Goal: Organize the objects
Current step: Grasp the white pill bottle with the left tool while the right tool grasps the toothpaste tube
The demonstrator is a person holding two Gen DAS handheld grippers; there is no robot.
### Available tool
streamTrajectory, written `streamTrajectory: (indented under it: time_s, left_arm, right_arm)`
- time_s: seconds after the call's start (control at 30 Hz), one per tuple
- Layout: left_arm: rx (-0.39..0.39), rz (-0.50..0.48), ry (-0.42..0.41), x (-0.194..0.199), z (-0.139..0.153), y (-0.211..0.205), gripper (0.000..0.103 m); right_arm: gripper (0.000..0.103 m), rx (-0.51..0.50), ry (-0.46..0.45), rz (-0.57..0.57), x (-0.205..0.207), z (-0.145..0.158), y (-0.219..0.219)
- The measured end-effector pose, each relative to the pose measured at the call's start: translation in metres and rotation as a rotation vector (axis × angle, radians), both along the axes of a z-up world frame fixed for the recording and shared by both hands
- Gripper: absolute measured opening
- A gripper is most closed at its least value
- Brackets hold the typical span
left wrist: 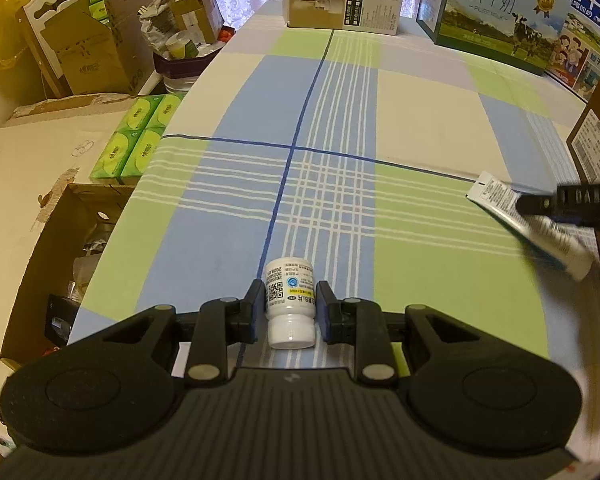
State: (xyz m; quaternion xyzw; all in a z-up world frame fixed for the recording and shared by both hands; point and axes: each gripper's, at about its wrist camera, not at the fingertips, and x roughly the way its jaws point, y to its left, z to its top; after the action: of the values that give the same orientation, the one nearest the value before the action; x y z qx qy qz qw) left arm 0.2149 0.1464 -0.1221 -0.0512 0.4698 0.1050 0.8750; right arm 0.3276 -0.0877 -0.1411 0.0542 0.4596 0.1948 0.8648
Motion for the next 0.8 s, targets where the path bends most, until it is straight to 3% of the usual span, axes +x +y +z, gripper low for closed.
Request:
streamTrajectory:
  time_s: [0.3,0.37,0.43,0.67,0.73,0.8]
  left_arm:
    - [0.0,-0.012,0.001,-0.002,0.0,-0.003,0.023]
    - [-0.003,-0.013,0.0,-0.003,0.0,-0.003,0.023]
    - [-0.006,-0.012,0.0,-0.003,0.0,-0.003,0.023]
    - [-0.025,-0.024,0.011,-0.003,-0.002,-0.004,0.023]
    - [-0.02,-0.03,0.01,-0.003,-0.002,-0.007,0.023]
    - [-0.013,-0.038,0.008,-0.004,-0.002,-0.009,0.023]
  right_arm:
    - [0.029,0.053,-0.003,0.09,-0.06,0.001,0.004]
    - [0.036,0.078,0.019,0.075,-0.064,0.002,0.003]
    - [0.051,0.099,0.03,0.07,-0.069,0.003,0.003]
    - [0.051,-0.131,-0.092,0.214,-0.09,0.002,0.034]
    - [0.036,-0.193,-0.134,0.236,-0.096,-0.001,0.038]
    - [0.036,-0.198,-0.144,0.241,-0.099,-0.003,0.034]
